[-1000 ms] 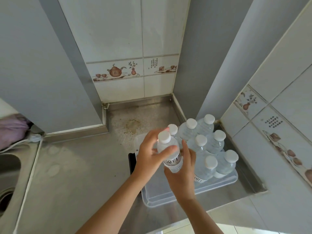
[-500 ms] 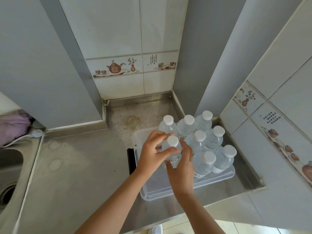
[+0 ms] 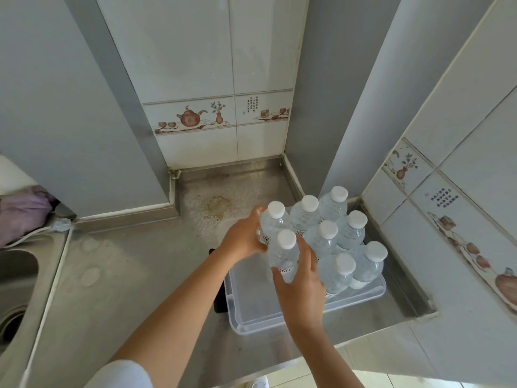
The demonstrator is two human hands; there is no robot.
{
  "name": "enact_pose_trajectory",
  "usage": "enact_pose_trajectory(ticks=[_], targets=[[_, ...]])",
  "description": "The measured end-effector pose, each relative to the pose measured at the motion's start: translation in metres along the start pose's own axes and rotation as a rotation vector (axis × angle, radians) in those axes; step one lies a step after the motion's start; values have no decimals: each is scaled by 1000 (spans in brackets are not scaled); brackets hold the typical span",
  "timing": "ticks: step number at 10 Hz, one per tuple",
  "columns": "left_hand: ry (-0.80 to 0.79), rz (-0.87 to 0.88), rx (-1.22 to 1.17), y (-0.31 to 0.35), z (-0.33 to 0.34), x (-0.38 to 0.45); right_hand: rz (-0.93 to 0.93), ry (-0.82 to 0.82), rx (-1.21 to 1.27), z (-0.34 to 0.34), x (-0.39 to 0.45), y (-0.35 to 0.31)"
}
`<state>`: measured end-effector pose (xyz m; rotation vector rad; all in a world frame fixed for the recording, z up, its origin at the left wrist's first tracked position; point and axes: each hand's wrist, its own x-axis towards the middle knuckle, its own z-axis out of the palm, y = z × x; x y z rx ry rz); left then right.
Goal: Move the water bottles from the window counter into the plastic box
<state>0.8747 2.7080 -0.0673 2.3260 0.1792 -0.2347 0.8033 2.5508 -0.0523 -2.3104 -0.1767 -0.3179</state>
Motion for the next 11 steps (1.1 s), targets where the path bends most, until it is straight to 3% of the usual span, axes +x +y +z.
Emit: enact_pose_trajectory(ticks=[3, 5, 8, 11], targets=[[54, 99, -94, 3, 6, -4, 43, 44, 103, 3, -2, 0], [95, 43, -109, 2, 12, -11, 17, -14, 14, -2, 1, -3], [-150, -29, -80, -2, -1, -36, -2, -59, 3, -21, -5, -12], [28, -1, -228, 27, 5, -89, -189, -121, 1, -63, -14, -1]])
